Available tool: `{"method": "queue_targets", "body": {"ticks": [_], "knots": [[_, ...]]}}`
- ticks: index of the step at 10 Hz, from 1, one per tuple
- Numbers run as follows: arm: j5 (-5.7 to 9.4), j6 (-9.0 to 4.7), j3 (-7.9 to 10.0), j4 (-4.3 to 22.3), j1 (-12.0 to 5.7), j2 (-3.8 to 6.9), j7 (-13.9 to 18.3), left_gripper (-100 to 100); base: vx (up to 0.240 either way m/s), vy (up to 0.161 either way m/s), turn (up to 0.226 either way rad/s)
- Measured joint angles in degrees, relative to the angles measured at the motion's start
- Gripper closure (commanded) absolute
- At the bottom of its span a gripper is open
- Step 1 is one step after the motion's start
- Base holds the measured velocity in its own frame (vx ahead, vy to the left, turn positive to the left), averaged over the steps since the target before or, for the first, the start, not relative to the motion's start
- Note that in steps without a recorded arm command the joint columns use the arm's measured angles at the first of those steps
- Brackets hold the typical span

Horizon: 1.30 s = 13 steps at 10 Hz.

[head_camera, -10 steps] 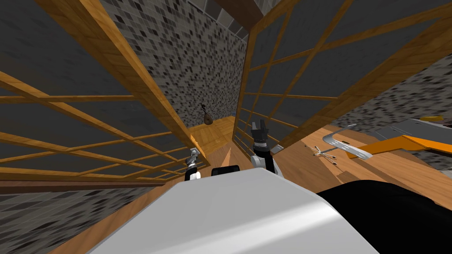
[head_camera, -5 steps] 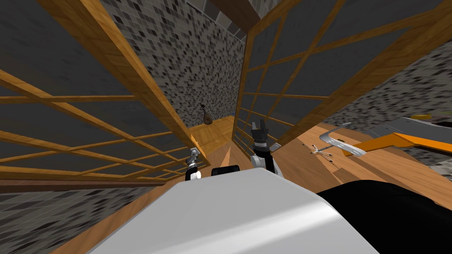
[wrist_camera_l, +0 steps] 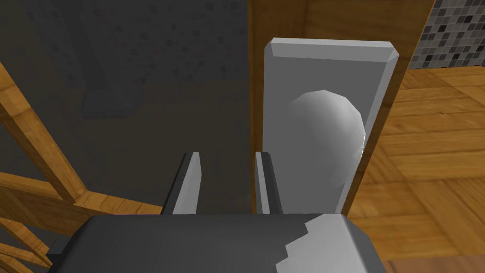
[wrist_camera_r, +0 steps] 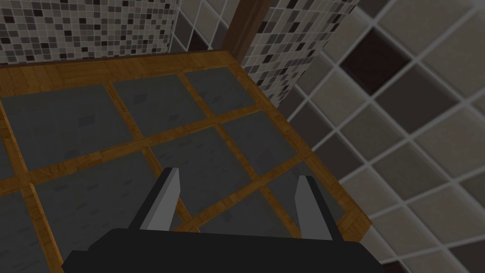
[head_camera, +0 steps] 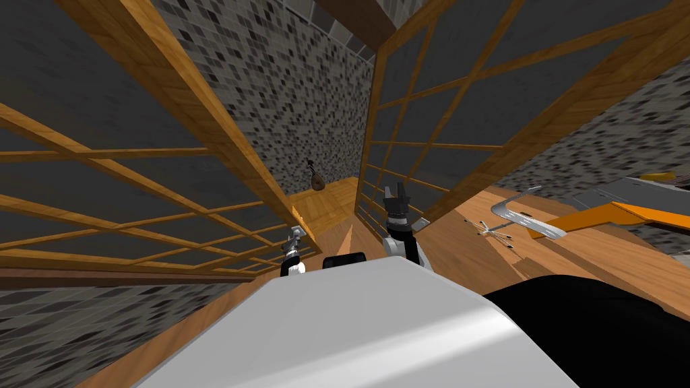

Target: Pull the door open

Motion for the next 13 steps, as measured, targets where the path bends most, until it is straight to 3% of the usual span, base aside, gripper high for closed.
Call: {"method": "queue_targets", "body": {"ticks": [2, 3, 5, 7, 8, 9, 13], "knots": [[0.52, 1.87, 0.81, 0.4, -1.21, 0.23, -0.6, -100, -0.012, -0.019, 0.021], [0.72, 3.27, 1.06, -1.4, -0.55, 0.24, -1.0, -100, -0.01, -0.024, 0.038], [1.12, 5.79, 1.63, -2.7, -1.18, 0.13, -1.9, -100, -0.007, -0.031, 0.018], [1.46, 7.76, 2.06, -3.7, -1.64, 0.24, -2.4, -100, -0.008, -0.018, 0.02], [1.49, 8.01, 2.08, -3.2, -2.24, 0.31, -2.4, -100, 0.002, 0.019, 0.047], [1.6, 8.06, 2.36, -2.8, -2.11, 0.55, -2.4, 100, 0.006, 0.016, -0.014], [1.53, 8.03, 2.19, -3.1, -2.2, 0.4, -2.4, 100, -0.003, -0.01, -0.005]]}}
